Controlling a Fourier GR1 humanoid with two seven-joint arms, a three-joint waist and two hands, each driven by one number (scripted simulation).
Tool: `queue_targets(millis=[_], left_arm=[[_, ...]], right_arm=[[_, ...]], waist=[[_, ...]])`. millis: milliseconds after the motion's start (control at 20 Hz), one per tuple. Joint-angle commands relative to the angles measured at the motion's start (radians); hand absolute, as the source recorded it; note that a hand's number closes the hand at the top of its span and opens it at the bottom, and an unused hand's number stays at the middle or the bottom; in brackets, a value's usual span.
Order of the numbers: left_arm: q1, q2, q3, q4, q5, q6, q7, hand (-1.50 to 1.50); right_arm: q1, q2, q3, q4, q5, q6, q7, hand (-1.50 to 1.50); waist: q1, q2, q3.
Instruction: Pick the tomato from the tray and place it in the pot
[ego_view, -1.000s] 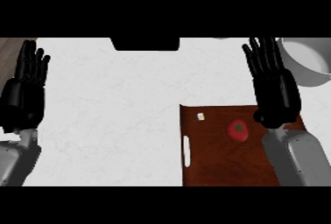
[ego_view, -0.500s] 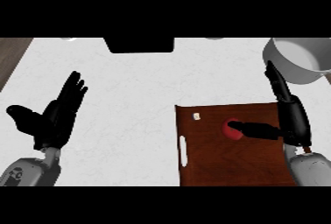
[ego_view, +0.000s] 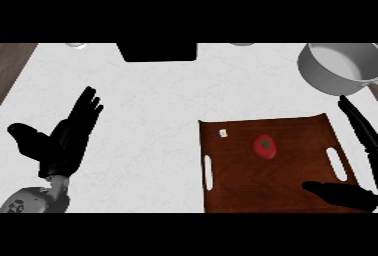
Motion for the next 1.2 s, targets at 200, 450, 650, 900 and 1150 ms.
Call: queue_targets(millis=[200,450,650,900,1150], left_arm=[[-0.046,-0.023,-0.022,-0.027,-0.042,0.044,0.074,0.00],[-0.035,-0.044,-0.011,0.004,-0.037,0.002,0.035,0.00],[-0.054,-0.061,-0.022,-0.037,-0.063,0.003,0.086,0.00],[0.026,-0.065,-0.003,-0.070,-0.085,-0.028,0.061,0.00],[0.086,-0.055,0.048,-0.088,-0.057,-0.082,0.019,0.00]], right_arm=[[0.012,-0.214,-0.014,-0.315,-0.034,0.273,0.472,-1.50],[-0.142,-0.196,0.039,-0.331,-0.095,0.375,0.784,-1.50],[-0.330,-0.101,0.079,-0.174,-0.106,0.422,0.859,-1.50],[-0.305,-0.054,0.066,-0.152,-0.102,0.509,0.916,-1.50],[-0.240,-0.008,0.158,-0.121,0.001,0.526,0.912,-1.50]], waist=[[0.015,0.005,0.000],[0.041,0.012,0.000],[0.051,0.013,0.002],[0.038,0.009,0.003],[0.039,0.008,0.003]])
